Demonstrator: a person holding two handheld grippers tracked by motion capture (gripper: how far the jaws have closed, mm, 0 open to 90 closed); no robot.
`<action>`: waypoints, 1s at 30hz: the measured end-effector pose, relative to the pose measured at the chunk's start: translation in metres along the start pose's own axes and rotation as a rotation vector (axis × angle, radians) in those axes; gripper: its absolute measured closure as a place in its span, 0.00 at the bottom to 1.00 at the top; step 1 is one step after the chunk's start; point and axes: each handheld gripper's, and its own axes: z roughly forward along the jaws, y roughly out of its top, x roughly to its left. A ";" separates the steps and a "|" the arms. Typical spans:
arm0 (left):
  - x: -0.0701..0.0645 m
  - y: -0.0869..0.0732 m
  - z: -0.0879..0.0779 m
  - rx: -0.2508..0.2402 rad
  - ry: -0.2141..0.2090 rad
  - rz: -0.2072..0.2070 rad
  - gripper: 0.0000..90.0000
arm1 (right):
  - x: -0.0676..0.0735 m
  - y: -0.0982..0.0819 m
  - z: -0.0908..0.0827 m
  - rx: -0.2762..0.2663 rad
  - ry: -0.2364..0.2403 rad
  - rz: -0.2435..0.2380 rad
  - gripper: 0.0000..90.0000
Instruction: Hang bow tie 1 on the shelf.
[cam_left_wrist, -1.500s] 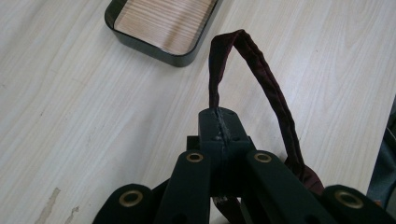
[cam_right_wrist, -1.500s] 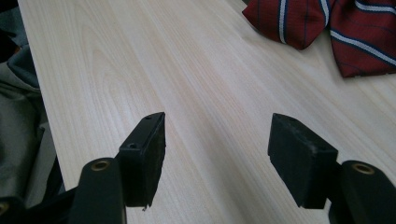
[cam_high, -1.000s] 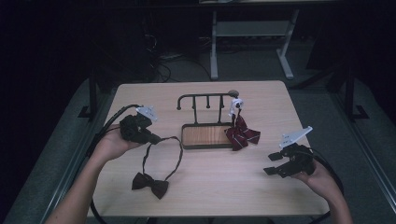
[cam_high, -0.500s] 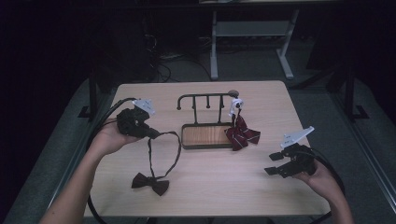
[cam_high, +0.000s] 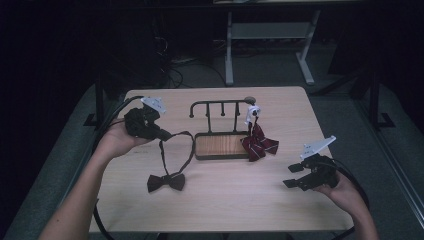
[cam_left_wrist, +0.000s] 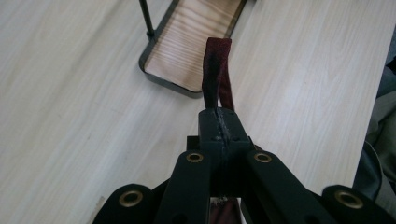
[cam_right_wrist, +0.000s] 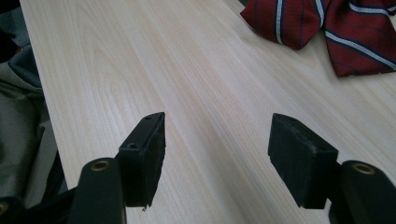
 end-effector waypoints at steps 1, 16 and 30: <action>0.001 0.002 -0.001 0.001 0.001 0.000 1.00 | 0.000 0.000 0.000 0.000 0.001 0.001 0.40; 0.017 0.028 -0.006 0.002 0.000 -0.006 1.00 | -0.003 -0.002 0.000 -0.007 0.008 0.003 0.41; 0.025 0.045 -0.013 -0.006 0.027 -0.007 1.00 | -0.003 -0.002 0.001 -0.006 0.008 -0.005 0.41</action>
